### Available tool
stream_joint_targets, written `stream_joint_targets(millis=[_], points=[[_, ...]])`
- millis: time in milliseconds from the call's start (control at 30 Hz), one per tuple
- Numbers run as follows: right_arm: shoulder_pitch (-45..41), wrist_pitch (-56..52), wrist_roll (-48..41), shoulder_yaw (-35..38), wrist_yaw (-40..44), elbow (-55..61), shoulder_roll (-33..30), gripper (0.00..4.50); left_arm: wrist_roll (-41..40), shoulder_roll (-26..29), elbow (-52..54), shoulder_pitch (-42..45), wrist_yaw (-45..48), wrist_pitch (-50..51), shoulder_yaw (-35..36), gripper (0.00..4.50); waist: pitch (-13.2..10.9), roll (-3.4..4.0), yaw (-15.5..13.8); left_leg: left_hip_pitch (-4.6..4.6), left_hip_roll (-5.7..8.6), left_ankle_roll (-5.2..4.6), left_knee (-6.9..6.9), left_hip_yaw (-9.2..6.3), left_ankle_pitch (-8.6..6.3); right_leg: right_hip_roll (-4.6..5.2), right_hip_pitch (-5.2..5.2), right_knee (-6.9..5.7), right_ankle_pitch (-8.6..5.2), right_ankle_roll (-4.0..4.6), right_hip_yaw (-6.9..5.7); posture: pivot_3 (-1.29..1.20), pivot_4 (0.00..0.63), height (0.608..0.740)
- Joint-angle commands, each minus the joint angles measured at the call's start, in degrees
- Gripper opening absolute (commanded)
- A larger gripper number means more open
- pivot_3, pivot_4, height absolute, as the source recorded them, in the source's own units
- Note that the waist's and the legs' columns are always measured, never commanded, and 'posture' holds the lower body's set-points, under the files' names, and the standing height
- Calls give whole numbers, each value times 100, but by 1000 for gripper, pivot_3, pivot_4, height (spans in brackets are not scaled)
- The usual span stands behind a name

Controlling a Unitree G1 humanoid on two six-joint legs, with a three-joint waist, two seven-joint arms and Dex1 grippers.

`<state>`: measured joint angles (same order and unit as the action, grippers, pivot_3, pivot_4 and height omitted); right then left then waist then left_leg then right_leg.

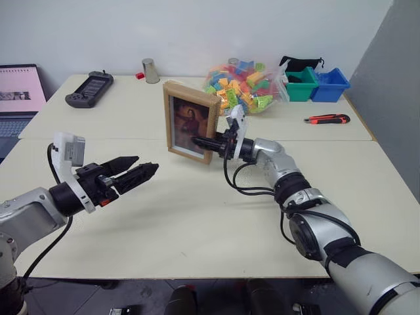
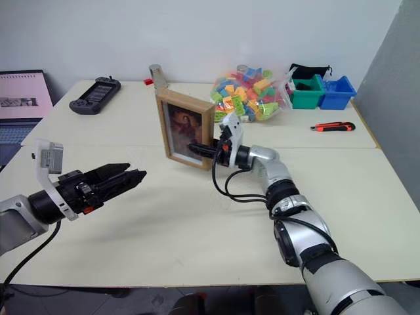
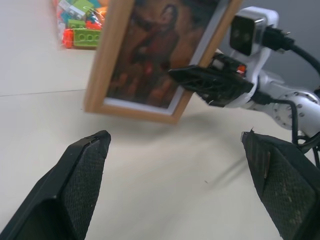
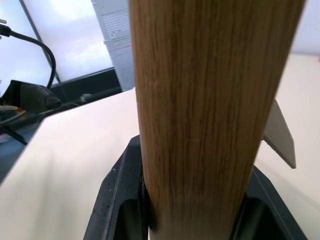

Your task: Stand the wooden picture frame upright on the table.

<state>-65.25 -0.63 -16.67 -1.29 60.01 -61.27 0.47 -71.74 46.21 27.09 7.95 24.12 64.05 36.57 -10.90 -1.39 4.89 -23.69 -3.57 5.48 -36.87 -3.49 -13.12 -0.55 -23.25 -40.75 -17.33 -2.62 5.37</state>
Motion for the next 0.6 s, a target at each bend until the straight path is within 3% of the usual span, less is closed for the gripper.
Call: stream_joint_targets(millis=[33, 367, 433, 600], points=[[86, 296, 183, 9, 109, -14, 68, 1291, -196, 71, 182, -77, -152, -208, 183, 4500, 0, 0, -8, -1, 0, 0, 0, 0, 0, 0, 0, 0, 0, 0, 0, 0, 150, 740], [399, 622, 668, -142, 198, -294, 165, 1291, 173, 370, 245, -347, -29, -480, 59, 4500, 0, 0, 3, -2, -5, 0, 1, 2, 0, -8, -4, 4, -2, 3, 4, 0, 150, 740], [423, 583, 675, -120, 231, -331, 165, 1994, 220, 416, 268, -361, 9, -508, 2, 4500, 0, 0, 3, -1, -6, 0, 1, 2, 0, -8, -4, 3, -3, 4, 4, 0, 150, 740], [486, 549, 688, -107, 256, -347, 131, 3062, 225, 455, 265, -360, 39, -543, -73, 4500, 0, 0, 2, -2, -6, 0, 1, 2, 0, -8, -3, 3, -3, 4, 5, 0, 150, 740]])
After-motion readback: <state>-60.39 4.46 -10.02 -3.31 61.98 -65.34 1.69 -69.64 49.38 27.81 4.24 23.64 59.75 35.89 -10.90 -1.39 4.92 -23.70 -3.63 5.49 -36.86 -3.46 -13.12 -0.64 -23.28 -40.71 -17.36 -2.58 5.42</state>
